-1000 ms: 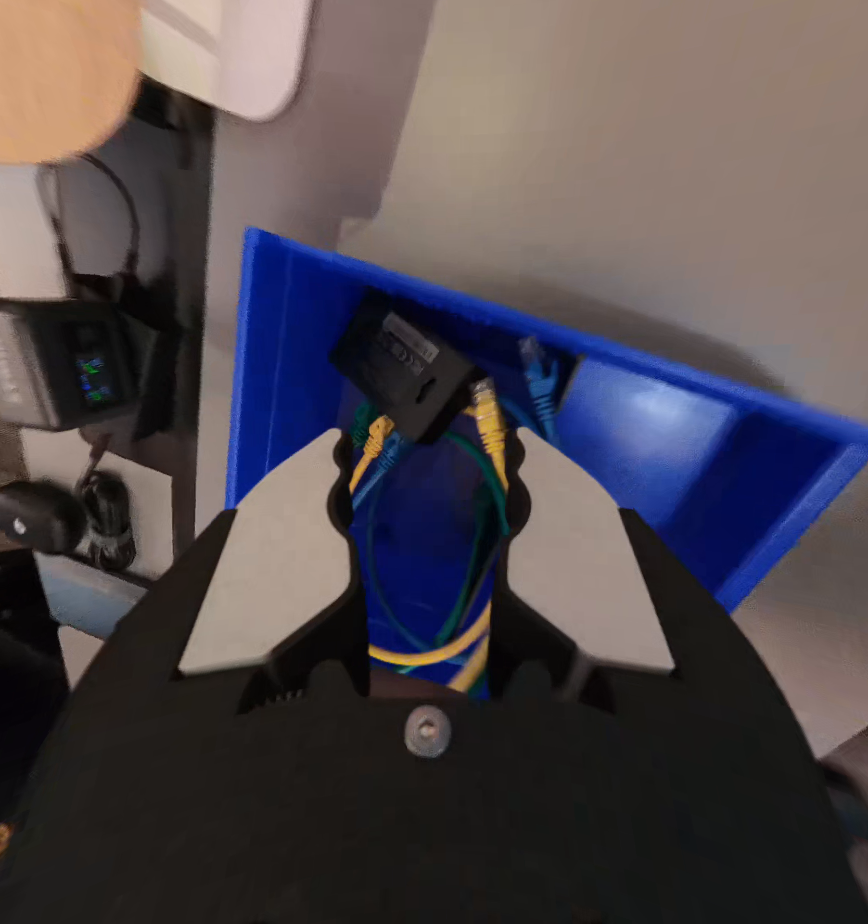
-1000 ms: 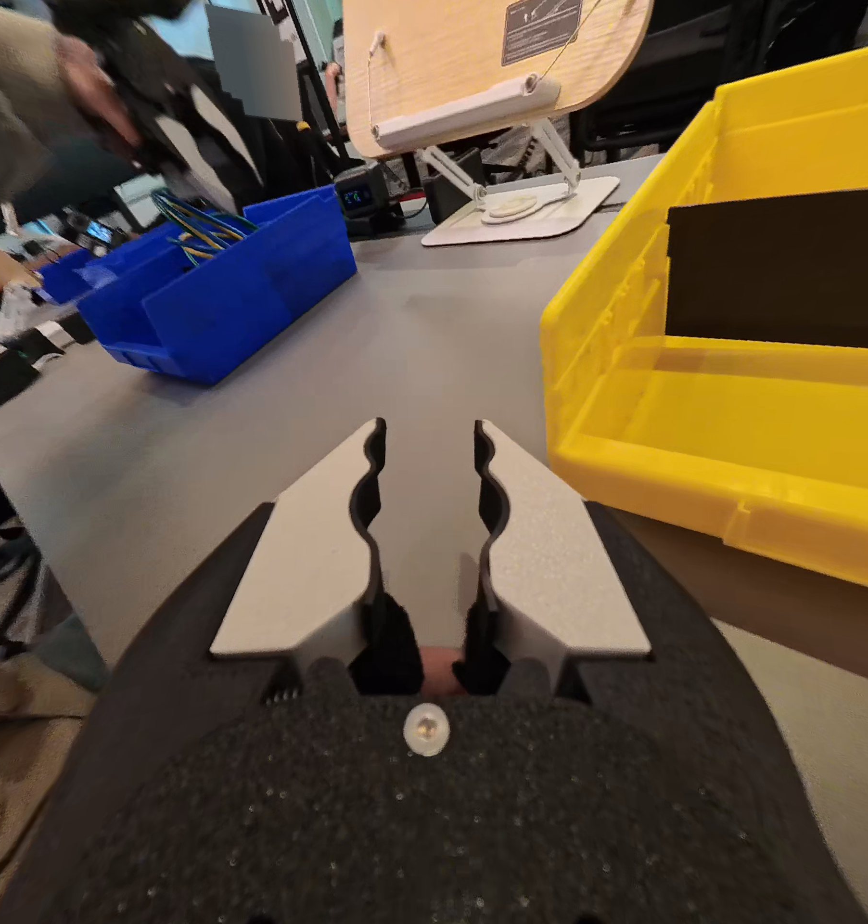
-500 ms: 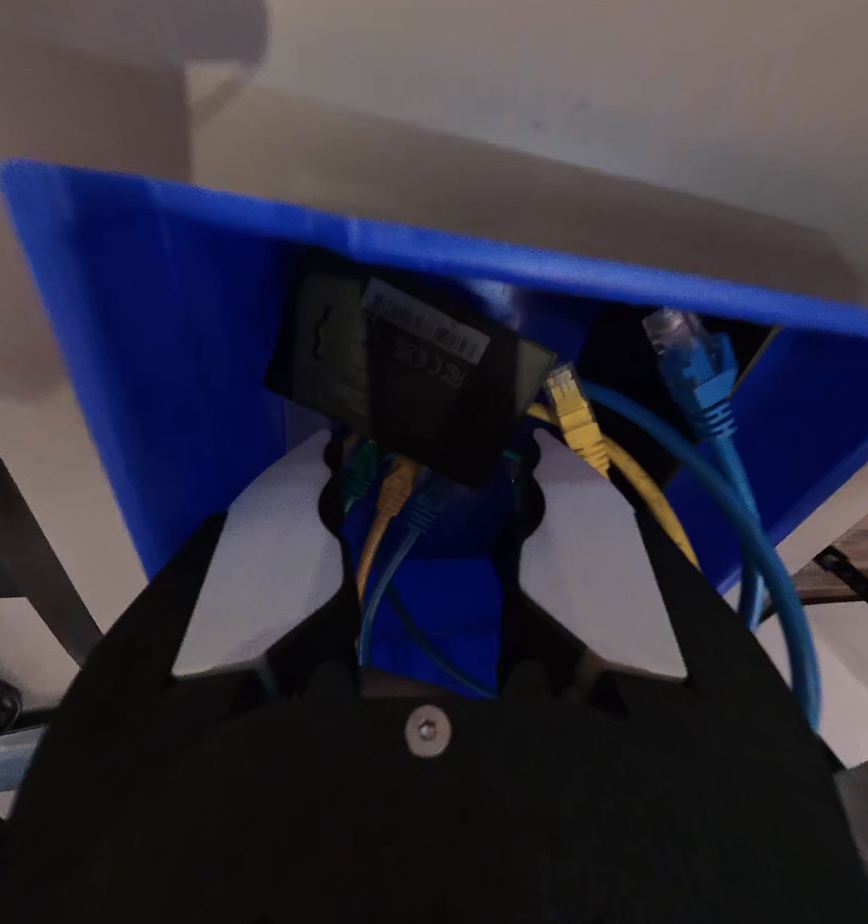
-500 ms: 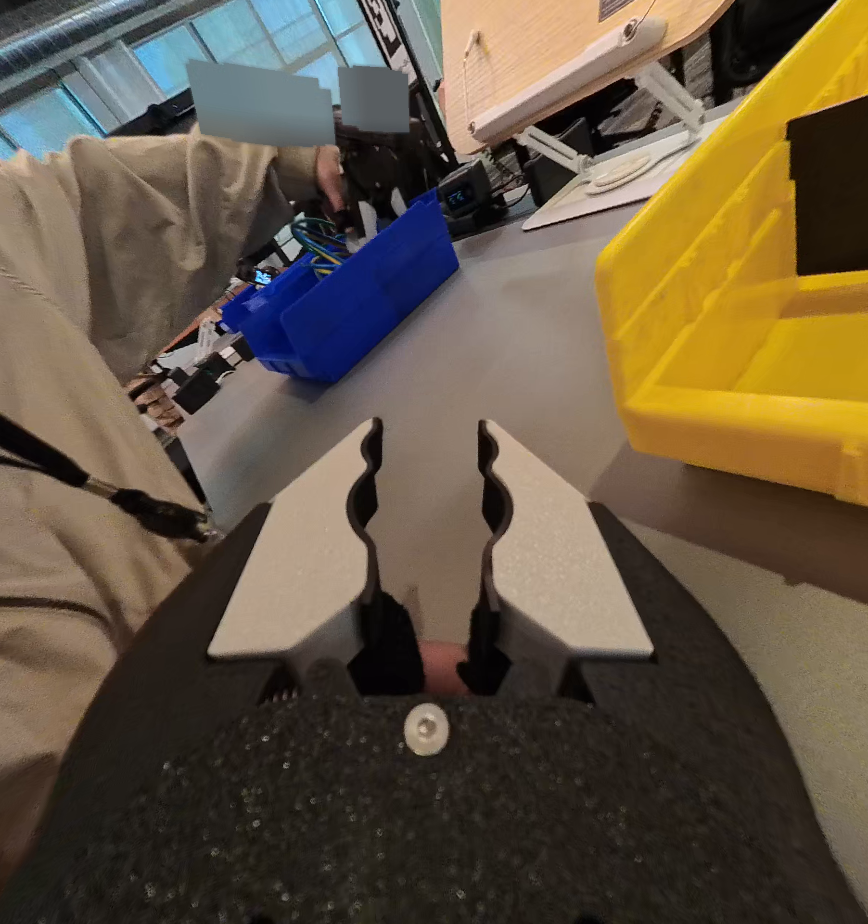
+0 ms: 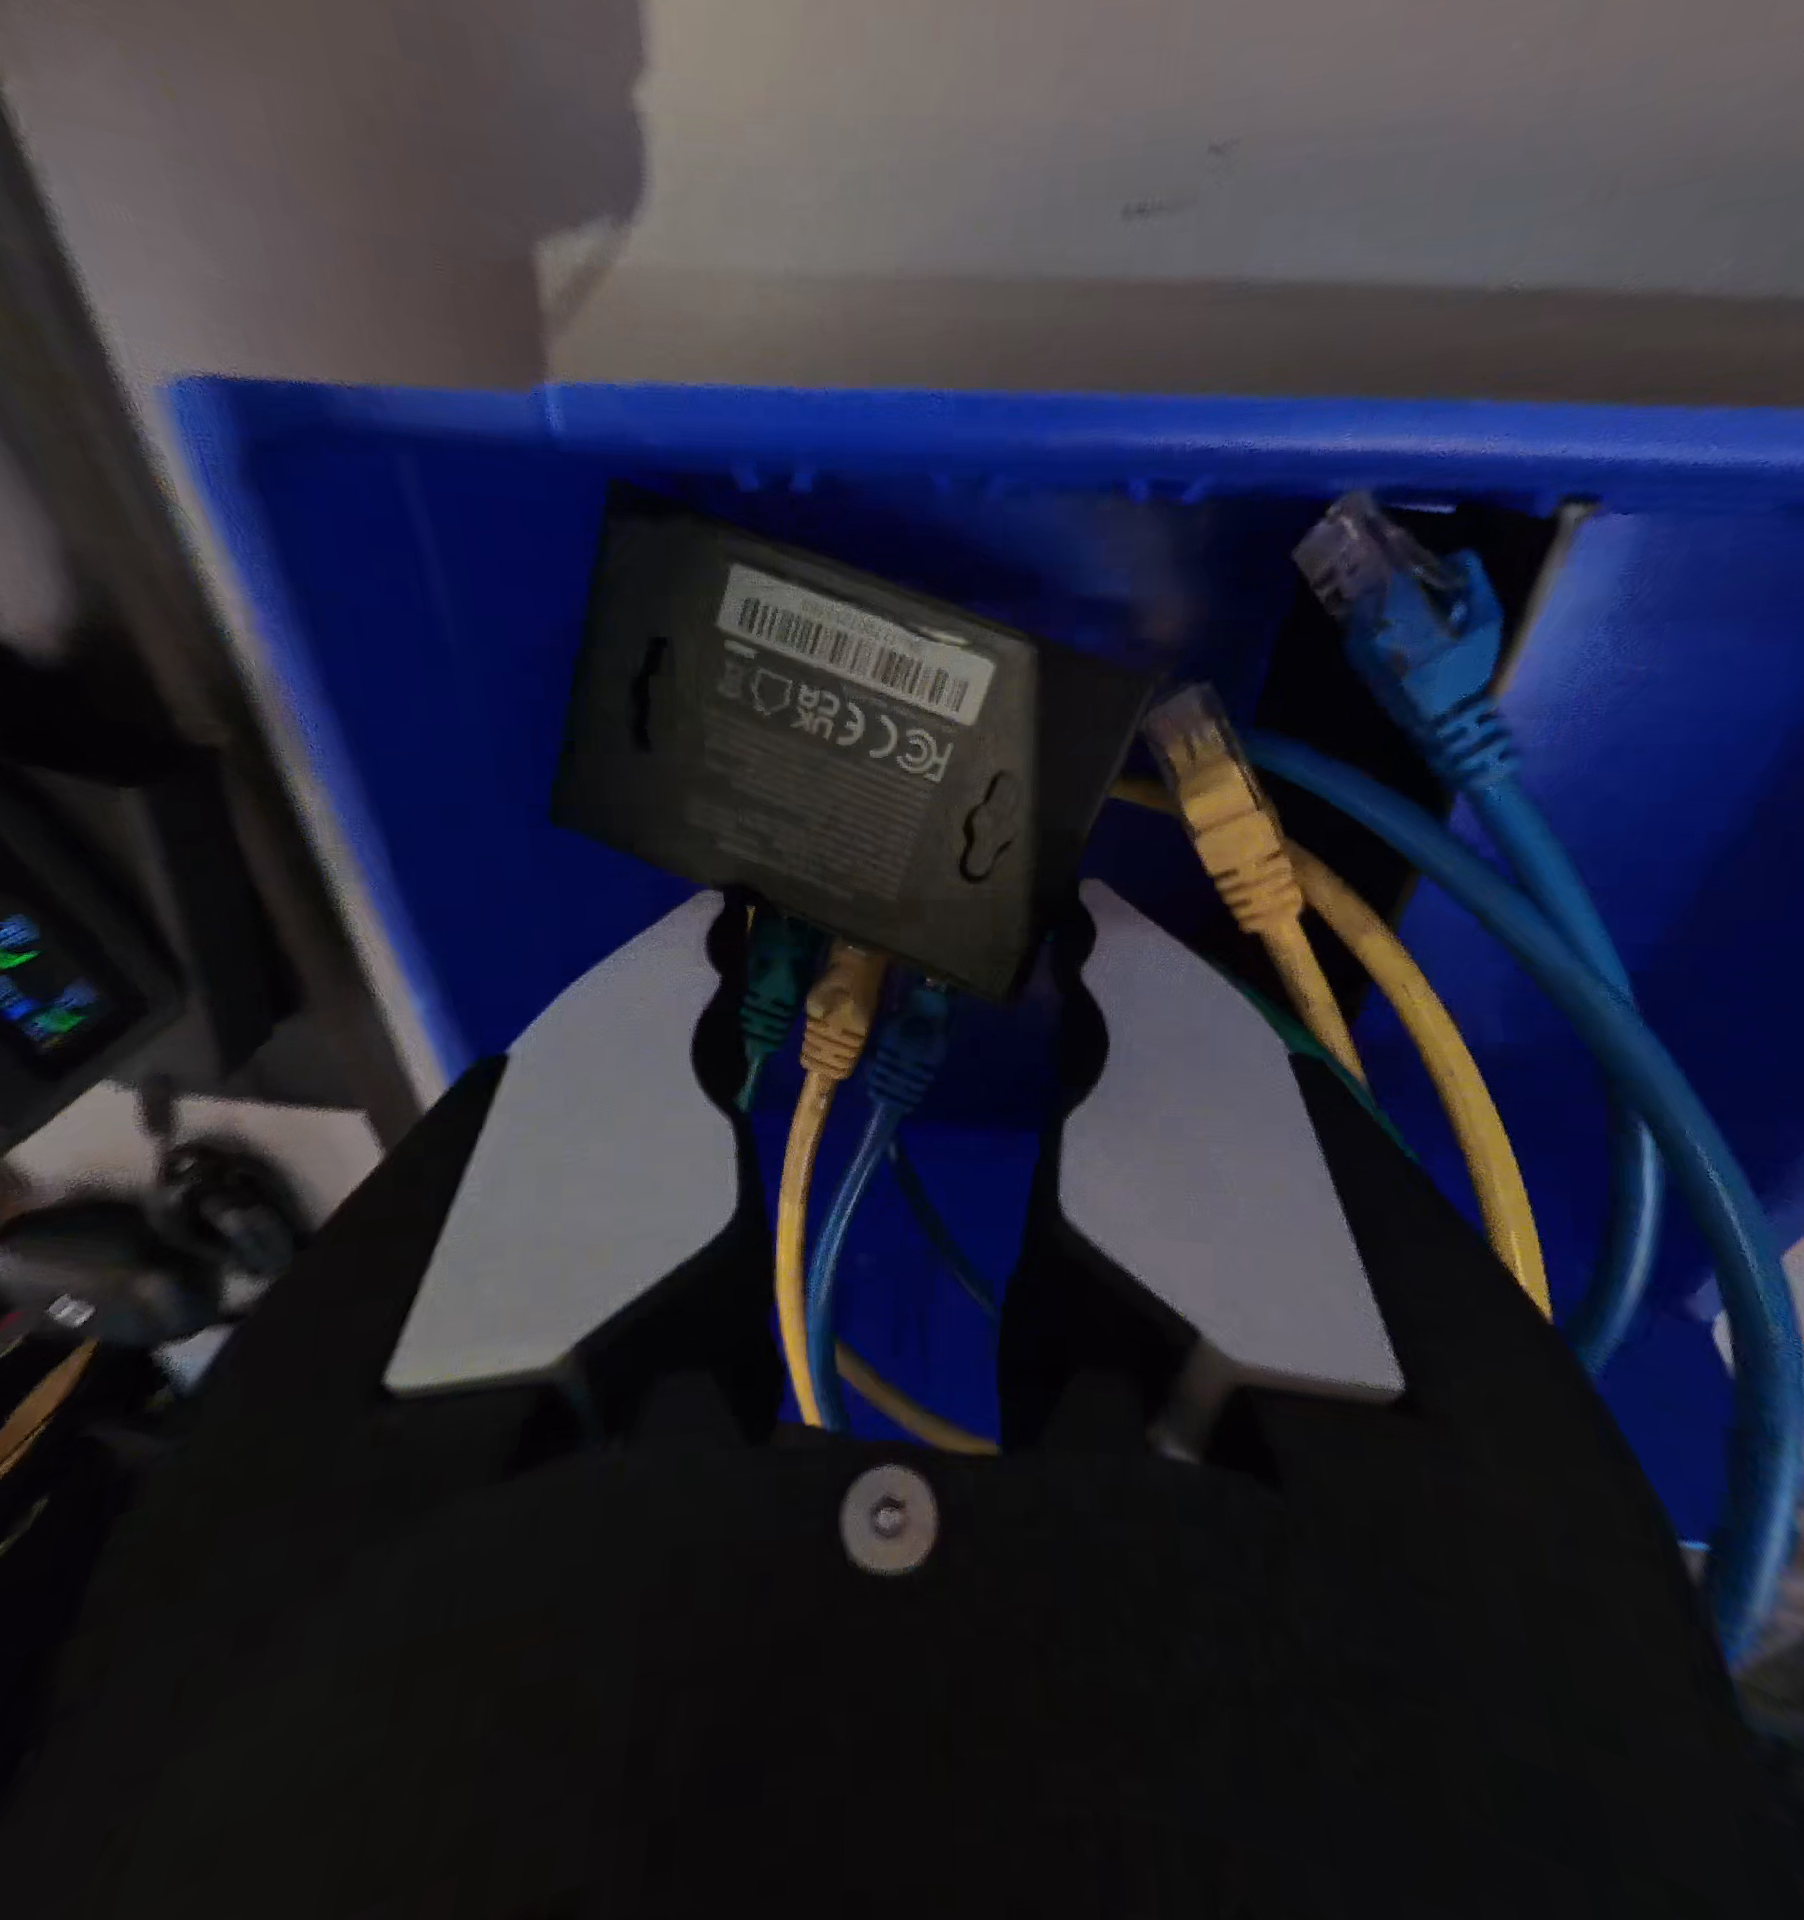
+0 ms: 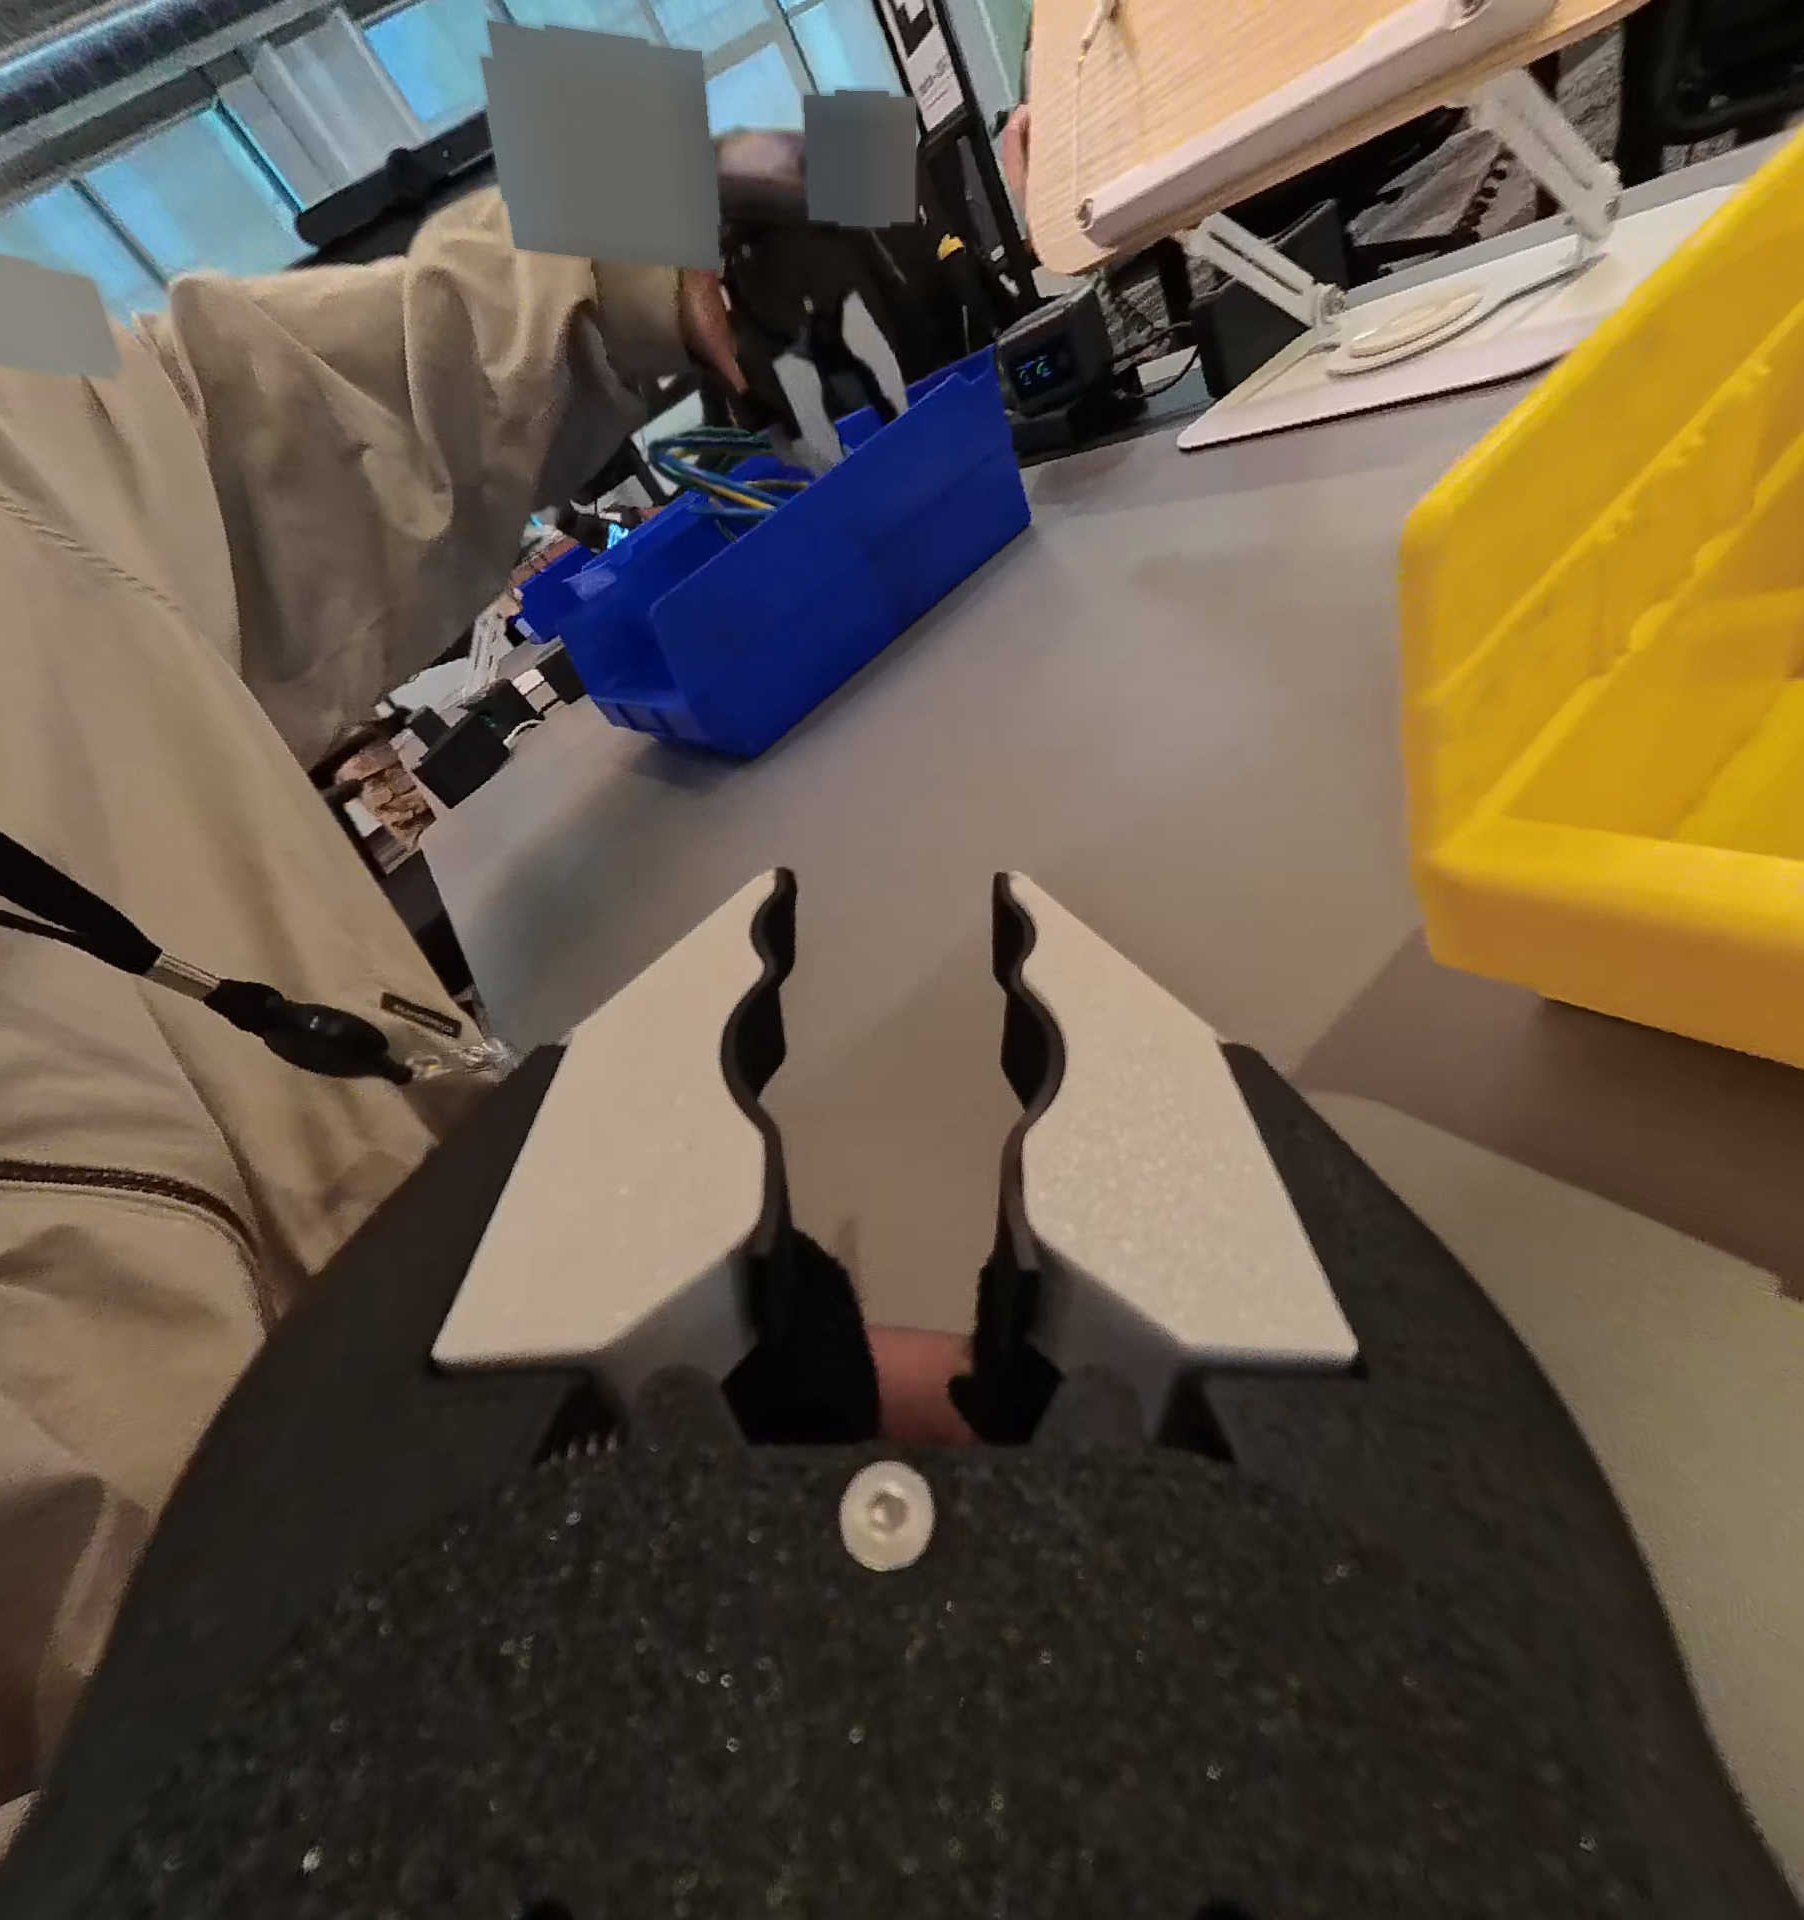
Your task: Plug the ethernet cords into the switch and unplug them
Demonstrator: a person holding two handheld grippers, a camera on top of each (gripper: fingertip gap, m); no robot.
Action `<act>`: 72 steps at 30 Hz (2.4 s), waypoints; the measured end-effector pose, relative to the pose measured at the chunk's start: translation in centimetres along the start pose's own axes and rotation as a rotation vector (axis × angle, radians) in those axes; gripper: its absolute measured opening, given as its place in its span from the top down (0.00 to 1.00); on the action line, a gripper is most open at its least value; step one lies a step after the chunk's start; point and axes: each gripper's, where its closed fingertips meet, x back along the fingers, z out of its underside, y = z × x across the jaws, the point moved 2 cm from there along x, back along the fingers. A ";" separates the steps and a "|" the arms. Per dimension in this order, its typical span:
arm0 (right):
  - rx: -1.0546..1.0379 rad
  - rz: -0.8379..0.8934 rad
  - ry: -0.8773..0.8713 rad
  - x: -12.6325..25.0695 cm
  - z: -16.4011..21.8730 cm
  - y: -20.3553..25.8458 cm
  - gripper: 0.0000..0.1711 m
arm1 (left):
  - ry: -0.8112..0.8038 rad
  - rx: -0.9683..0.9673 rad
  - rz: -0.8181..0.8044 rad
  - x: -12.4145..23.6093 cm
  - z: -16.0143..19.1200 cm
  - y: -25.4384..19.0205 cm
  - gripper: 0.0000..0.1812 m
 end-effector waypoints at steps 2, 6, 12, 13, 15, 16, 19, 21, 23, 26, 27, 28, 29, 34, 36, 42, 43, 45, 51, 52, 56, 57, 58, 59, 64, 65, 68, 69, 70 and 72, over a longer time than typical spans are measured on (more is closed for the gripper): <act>0.017 -0.015 0.007 -0.3 0.0 0.5 0.78 | -0.013 0.010 -0.085 2.6 0.1 0.4 0.69; 0.045 -0.043 0.016 -0.6 0.0 1.4 0.78 | -0.011 0.024 -0.315 9.8 0.2 1.4 0.73; 0.097 -0.095 0.034 -1.0 0.1 3.2 0.78 | -0.215 0.067 -0.346 16.1 -2.4 -2.1 1.00; 0.102 -0.104 0.034 -1.0 0.2 3.6 0.78 | -0.222 0.070 -0.350 15.7 -2.4 -2.7 1.00; 0.110 -0.114 0.034 -1.0 0.4 4.1 0.78 | -0.228 0.084 -0.357 14.5 -2.3 -3.8 1.00; 0.115 -0.120 0.036 -1.0 0.5 4.3 0.78 | -0.244 0.102 -0.343 13.7 -2.4 -4.4 1.00; 0.127 -0.127 0.033 -0.9 0.5 4.9 0.78 | -0.278 0.142 -0.309 11.4 -3.0 -5.8 0.97; 0.124 -0.137 0.026 -0.9 0.3 5.1 0.78 | -0.268 0.152 -0.276 9.9 -2.9 -6.2 0.88; 0.120 -0.146 0.031 -1.1 0.4 5.2 0.78 | -0.234 0.160 -0.242 8.4 -2.5 -6.1 0.81; 0.123 -0.155 0.051 -1.6 0.6 5.2 0.78 | -0.199 0.168 -0.255 7.1 -2.0 -4.5 0.71; 0.122 -0.156 0.058 -1.8 0.7 5.1 0.78 | -0.207 0.184 -0.245 6.9 -2.2 -3.9 0.67; 0.121 -0.155 0.064 -1.9 0.8 5.0 0.78 | -0.232 0.220 -0.221 6.9 -2.7 -3.4 0.64; 0.119 -0.153 0.072 -2.1 0.9 4.8 0.78 | -0.264 0.268 -0.194 6.9 -3.3 -2.8 0.61; 0.098 -0.150 0.084 -2.5 0.9 4.3 0.78 | -0.335 0.541 -0.177 6.2 -5.4 1.1 0.49; 0.096 -0.145 0.096 -2.4 1.2 4.1 0.78 | -0.352 0.669 -0.125 5.5 -6.2 2.0 0.48; 0.079 -0.133 0.094 -1.5 1.4 4.1 0.78 | -0.253 0.942 0.019 3.2 -6.9 1.8 0.62; 0.077 -0.133 0.091 -1.3 1.4 4.1 0.78 | -0.235 0.933 0.002 3.1 -6.9 1.8 0.63; 0.075 -0.131 0.085 -1.1 1.4 4.3 0.78 | -0.191 0.881 -0.006 3.1 -7.0 1.5 0.63; 0.083 -0.128 0.078 -0.7 1.5 4.7 0.78 | -0.243 0.700 -0.117 8.0 -7.6 0.6 0.64; 0.084 -0.129 0.076 -0.6 1.5 4.8 0.78 | -0.280 0.680 -0.156 9.9 -7.7 0.6 0.64; 0.093 -0.132 0.071 -0.7 1.4 5.1 0.78 | -0.426 0.506 -0.483 20.7 -8.7 0.3 0.64; 0.093 -0.135 0.071 -0.8 1.4 5.2 0.78 | -0.435 0.442 -0.590 23.7 -9.2 -0.2 0.64; 0.095 -0.137 0.073 -0.8 1.4 5.3 0.78 | -0.434 0.382 -0.692 26.5 -9.7 -0.7 0.64; 0.099 -0.141 0.075 -1.0 1.5 5.3 0.78 | -0.436 0.333 -0.761 29.1 -10.3 -1.4 0.64; 0.117 -0.159 0.085 -1.5 1.4 5.7 0.78 | -0.488 0.095 -0.872 37.2 -15.3 -6.2 0.64; 0.119 -0.162 0.085 -1.6 1.4 5.7 0.78 | -0.496 0.050 -0.855 37.6 -16.5 -7.4 0.64; 0.121 -0.172 0.085 -1.8 1.3 5.9 0.78 | -0.517 -0.100 -0.767 36.4 -19.7 -10.8 0.64; 0.121 -0.177 0.082 -1.8 1.3 6.0 0.78 | -0.520 -0.145 -0.731 35.4 -20.6 -11.9 0.64; 0.120 -0.180 0.079 -1.8 1.2 6.0 0.78 | -0.521 -0.188 -0.693 34.1 -21.4 -13.1 0.64; 0.108 -0.187 0.069 -1.7 1.0 6.1 0.78 | -0.531 -0.295 -0.595 31.1 -22.9 -15.5 0.64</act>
